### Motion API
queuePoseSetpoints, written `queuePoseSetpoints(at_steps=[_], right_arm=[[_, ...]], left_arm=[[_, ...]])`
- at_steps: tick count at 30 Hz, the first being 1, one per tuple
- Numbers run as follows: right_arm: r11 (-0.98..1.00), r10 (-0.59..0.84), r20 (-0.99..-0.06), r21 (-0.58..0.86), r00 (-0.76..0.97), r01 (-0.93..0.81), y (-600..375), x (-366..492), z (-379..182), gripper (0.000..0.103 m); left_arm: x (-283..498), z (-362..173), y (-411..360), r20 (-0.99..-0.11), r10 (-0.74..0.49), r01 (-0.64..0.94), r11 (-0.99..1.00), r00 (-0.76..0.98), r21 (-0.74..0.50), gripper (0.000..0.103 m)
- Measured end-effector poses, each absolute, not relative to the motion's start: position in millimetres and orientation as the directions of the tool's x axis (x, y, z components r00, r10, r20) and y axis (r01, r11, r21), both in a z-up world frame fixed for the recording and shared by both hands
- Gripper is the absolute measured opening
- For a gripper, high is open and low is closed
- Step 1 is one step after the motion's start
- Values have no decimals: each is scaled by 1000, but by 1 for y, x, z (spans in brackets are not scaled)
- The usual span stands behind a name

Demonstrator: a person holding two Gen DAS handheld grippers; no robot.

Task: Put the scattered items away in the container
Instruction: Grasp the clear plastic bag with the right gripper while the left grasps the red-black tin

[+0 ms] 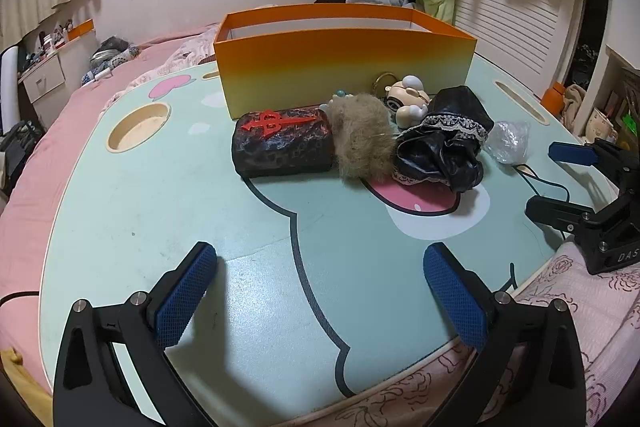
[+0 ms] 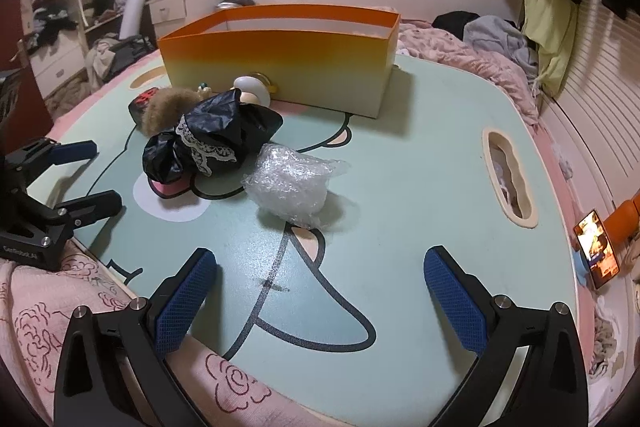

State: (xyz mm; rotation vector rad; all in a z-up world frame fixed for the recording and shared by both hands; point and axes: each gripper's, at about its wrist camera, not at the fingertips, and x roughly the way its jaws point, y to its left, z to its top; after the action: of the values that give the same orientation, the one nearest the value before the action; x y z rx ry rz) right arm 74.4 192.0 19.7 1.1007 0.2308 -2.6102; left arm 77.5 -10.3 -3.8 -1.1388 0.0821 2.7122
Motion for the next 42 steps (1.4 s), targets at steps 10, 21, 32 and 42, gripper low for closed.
queuePoseSetpoints(at_steps=[10,21,32,42], right_arm=[[-926,-281,-695,13,-663,378,180,51,41,83],[-924,-323,-675,73,-663,375,186,55,38,33],[-924,-337,-673,102,-659,368,189,59,38,34],[-931,-326,-672,105,-665,350,190,60,39,34]], left_arm=[[78,1,-13,-708,165,-205,-978,-687,-30,103],[71,43,-54,-589,150,-106,-988,-794,-108,103],[12,26,-39,-691,162,-178,-983,-704,-50,85],[21,21,-31,-666,216,-210,-973,-714,-90,62]])
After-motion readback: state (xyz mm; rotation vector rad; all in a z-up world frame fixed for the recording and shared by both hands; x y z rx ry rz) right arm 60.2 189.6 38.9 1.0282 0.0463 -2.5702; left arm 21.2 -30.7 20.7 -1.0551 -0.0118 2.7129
